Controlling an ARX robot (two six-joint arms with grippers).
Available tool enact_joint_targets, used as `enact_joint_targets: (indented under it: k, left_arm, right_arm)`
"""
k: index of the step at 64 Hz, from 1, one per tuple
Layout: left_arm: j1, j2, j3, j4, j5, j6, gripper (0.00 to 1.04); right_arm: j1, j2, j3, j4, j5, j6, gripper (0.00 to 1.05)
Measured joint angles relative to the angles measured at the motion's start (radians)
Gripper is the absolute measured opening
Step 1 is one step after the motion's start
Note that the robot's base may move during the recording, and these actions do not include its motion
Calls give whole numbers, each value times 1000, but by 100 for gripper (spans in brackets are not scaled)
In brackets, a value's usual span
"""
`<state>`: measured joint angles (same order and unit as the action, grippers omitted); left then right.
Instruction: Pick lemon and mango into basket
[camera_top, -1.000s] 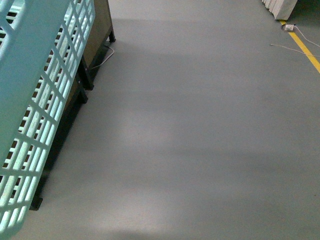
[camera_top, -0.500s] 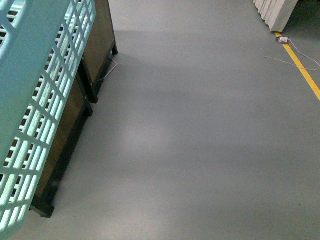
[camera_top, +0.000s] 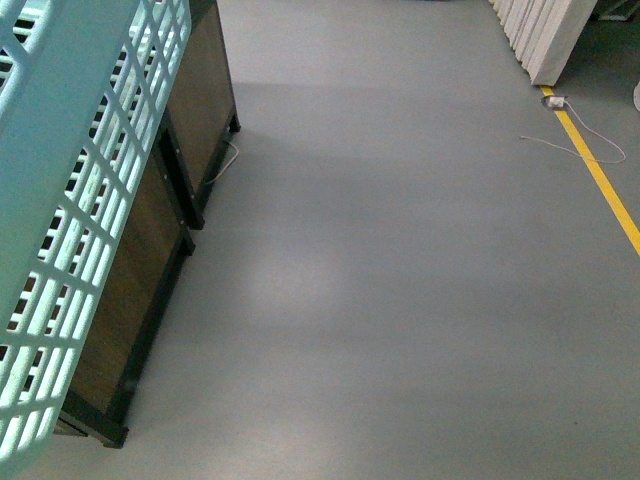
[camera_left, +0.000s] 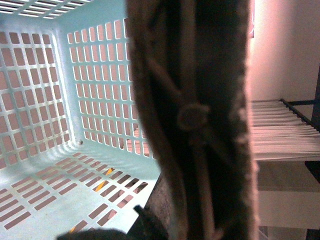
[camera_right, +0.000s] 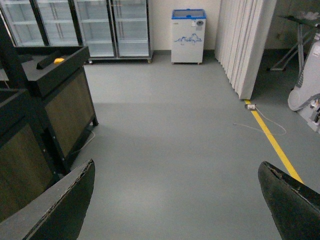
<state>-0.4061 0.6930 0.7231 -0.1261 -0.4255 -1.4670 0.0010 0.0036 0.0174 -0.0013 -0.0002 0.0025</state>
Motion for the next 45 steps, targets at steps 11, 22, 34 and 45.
enact_joint_targets:
  k: [11, 22, 34, 45]
  left_arm:
    - [0, 0, 0, 0, 2, -1, 5]
    - [-6, 2, 0, 0, 16, -13, 5]
    - [-5, 2, 0, 0, 0, 0, 5]
    - [-5, 1, 0, 0, 1, -1, 5]
  right_arm:
    - [0, 0, 0, 0, 5, 0, 96]
    - [0, 0, 0, 0, 3, 0, 96]
    - [0, 0, 0, 0, 3, 0, 96]
    - [0, 0, 0, 0, 3, 0, 96]
